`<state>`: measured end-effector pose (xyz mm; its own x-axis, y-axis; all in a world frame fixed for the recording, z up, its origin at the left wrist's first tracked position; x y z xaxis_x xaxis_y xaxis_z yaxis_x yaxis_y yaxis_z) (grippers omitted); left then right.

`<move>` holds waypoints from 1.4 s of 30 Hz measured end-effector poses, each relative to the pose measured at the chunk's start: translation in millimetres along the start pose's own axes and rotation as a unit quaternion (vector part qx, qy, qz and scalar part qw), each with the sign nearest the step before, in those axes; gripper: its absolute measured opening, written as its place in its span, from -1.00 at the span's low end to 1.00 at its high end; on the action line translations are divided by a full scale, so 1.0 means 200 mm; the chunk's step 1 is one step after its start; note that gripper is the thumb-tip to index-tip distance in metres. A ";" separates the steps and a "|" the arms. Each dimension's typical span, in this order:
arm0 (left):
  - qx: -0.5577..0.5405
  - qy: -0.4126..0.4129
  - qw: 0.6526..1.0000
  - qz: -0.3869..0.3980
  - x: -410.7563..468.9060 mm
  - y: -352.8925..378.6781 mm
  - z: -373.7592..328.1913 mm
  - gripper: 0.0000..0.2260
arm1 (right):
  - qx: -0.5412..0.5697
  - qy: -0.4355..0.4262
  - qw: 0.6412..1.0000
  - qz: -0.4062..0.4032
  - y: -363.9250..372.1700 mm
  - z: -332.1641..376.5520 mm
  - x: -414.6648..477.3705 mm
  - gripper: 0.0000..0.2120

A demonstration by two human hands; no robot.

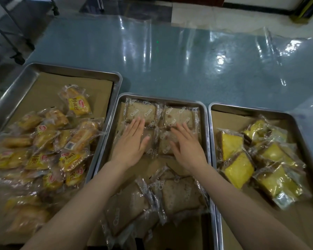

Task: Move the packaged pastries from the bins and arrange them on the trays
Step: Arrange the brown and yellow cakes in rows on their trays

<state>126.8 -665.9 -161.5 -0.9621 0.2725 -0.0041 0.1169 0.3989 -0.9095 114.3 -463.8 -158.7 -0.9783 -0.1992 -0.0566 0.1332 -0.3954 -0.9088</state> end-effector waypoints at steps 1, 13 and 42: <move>-0.022 -0.005 1.000 -0.006 -0.06 -0.02 -0.01 -0.47 | 0.026 -0.001 1.000 0.006 -0.01 0.00 -0.06 -0.57; -0.224 -0.073 0.969 0.073 -0.80 0.04 -0.03 -0.46 | -0.063 -0.012 0.981 0.186 0.08 -0.03 -0.55 -0.39; 0.025 0.051 0.998 0.033 -0.76 0.12 -0.07 -0.36 | -0.013 0.037 0.989 -0.144 -0.11 0.15 -0.38 -0.57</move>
<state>279.2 -686.1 -176.4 -0.9224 0.3856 -0.0246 0.1642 0.3336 -0.9283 191.2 -467.6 -122.7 -0.9842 -0.0161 0.1766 -0.1552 -0.4034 -0.9018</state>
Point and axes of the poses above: each hand's wrist, its own x-axis towards the middle knuckle, its own y-axis out of the palm, z = x × y, the point moved 2 cm from there along x, towards the middle knuckle, and after that the axes turned 9 degrees about y, right-handed, at the moved point
